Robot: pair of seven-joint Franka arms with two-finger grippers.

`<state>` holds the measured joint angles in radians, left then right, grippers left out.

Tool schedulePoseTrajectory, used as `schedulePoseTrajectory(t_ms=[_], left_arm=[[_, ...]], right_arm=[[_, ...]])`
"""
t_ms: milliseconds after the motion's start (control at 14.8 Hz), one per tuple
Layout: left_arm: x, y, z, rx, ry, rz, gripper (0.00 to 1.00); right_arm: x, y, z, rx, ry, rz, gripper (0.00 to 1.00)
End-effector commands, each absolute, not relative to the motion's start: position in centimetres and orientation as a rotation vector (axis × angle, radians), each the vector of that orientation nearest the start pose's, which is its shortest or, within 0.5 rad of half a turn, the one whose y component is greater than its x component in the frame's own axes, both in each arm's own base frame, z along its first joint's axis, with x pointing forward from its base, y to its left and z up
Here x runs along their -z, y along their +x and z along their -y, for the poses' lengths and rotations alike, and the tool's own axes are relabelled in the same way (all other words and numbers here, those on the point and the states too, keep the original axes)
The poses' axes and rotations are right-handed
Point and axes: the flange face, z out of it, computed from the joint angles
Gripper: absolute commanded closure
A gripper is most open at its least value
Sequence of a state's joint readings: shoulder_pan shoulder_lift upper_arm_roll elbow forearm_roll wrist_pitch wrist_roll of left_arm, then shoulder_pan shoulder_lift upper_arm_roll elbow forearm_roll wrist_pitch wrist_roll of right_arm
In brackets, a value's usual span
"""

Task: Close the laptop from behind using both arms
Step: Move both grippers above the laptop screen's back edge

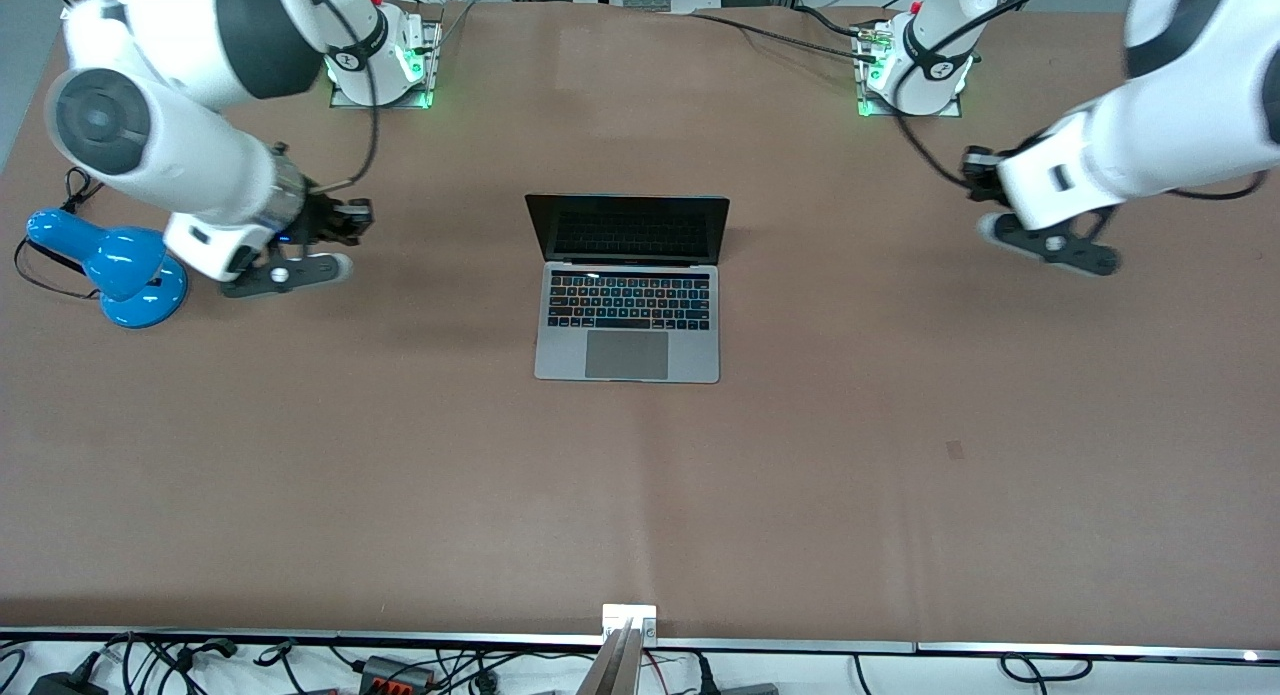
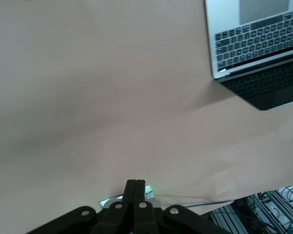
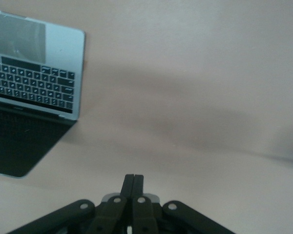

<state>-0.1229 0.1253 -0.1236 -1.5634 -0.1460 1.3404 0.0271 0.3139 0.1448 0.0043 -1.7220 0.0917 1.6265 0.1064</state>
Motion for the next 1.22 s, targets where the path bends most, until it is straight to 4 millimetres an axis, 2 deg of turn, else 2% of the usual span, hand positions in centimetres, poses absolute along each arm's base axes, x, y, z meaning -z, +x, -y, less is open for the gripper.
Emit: schedulePoseTrajectory(t_ms=[0, 135, 271, 473, 609, 744, 947, 1082, 1150], left_arm=[[-53.0, 51.1, 20.3, -0.564, -3.207, -0.427, 0.99], [-51.8, 49.3, 25.0, -0.536, -3.2, -0.401, 0.99], [-49.3, 47.3, 29.0, -0.543, -3.24, -0.408, 0.99], [-46.2, 44.6, 32.5, -0.584, -3.269, -0.447, 0.99], [-44.0, 42.4, 34.4, -0.573, -3.256, -0.463, 0.99], [-42.5, 40.1, 36.3, -0.549, -3.248, -0.452, 0.99], [-42.2, 37.7, 37.6, -0.56, -3.232, -0.483, 0.99], [-40.2, 36.7, 37.7, -0.508, -3.241, -0.476, 0.99], [-39.4, 35.7, 38.5, -0.484, -3.243, -0.496, 0.99]], right_arm=[[-46.5, 54.0, -22.0, -0.426, -3.033, 0.24, 1.0], [-46.0, 53.4, -24.0, -0.432, -3.032, 0.232, 1.0], [-45.3, 52.9, -26.0, -0.446, -3.01, 0.201, 1.0], [-44.3, 51.1, -30.3, -0.478, -3.006, 0.157, 1.0], [-43.7, 49.3, -32.6, -0.549, -3.011, 0.196, 1.0], [-43.4, 47.6, -34.0, -0.635, -3.002, 0.242, 1.0], [-41.7, 45.5, -37.0, -0.693, -3.016, 0.311, 1.0], [-40.5, 45.0, -38.0, -0.719, -3.021, 0.311, 1.0], [-39.8, 44.6, -38.7, -0.728, -3.025, 0.325, 1.0]])
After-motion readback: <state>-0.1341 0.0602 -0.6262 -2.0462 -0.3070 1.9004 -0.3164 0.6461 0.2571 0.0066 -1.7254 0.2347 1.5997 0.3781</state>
